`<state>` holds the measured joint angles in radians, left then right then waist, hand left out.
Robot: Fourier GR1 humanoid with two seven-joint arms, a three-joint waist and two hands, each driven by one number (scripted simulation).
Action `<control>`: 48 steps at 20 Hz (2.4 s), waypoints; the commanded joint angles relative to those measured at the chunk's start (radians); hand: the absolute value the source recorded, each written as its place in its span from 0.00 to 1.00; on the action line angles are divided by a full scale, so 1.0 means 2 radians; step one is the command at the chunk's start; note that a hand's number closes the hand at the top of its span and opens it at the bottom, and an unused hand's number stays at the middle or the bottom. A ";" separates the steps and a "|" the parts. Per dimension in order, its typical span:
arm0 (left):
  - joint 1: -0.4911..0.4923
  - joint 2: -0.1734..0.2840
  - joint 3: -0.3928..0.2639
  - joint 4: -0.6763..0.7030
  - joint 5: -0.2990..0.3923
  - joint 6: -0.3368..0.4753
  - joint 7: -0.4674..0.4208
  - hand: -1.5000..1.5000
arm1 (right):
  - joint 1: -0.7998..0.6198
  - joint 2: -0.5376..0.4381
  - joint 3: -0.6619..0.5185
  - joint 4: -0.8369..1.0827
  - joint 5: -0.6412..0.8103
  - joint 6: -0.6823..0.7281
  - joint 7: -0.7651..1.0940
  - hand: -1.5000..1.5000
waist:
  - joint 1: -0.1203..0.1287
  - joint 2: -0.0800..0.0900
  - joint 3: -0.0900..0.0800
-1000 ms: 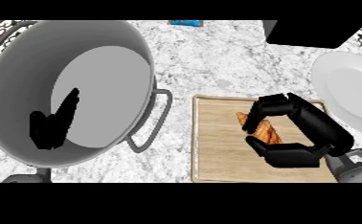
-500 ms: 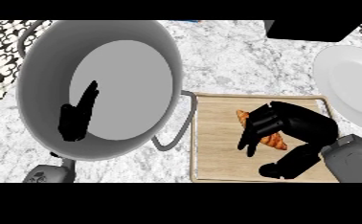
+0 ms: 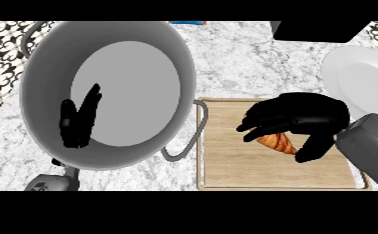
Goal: Pick the croissant from the tray and place it in the plate
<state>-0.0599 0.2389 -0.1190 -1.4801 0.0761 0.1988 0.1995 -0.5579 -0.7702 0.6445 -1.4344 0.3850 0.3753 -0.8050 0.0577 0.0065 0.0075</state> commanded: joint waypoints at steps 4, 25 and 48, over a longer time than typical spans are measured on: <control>0.012 -0.013 -0.010 0.001 -0.026 0.025 0.013 0.50 | -0.088 -0.001 0.036 0.036 0.121 -0.016 -0.052 0.00 | -0.015 -0.001 -0.004; 0.020 -0.032 0.011 0.012 -0.036 0.008 -0.013 0.50 | -0.068 0.064 0.103 0.050 0.327 0.034 0.032 0.00 | -0.028 -0.003 -0.004; 0.010 -0.030 0.033 -0.005 -0.048 -0.019 0.028 0.50 | -0.067 0.151 0.065 0.176 0.435 -0.043 -0.038 1.00 | -0.025 -0.003 -0.004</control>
<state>-0.0490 0.1746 -0.0483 -1.5327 0.0178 0.1577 0.2666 -0.6848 -0.4918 0.7963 -1.1298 1.2305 0.3095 -0.8054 0.0093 -0.0091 0.0061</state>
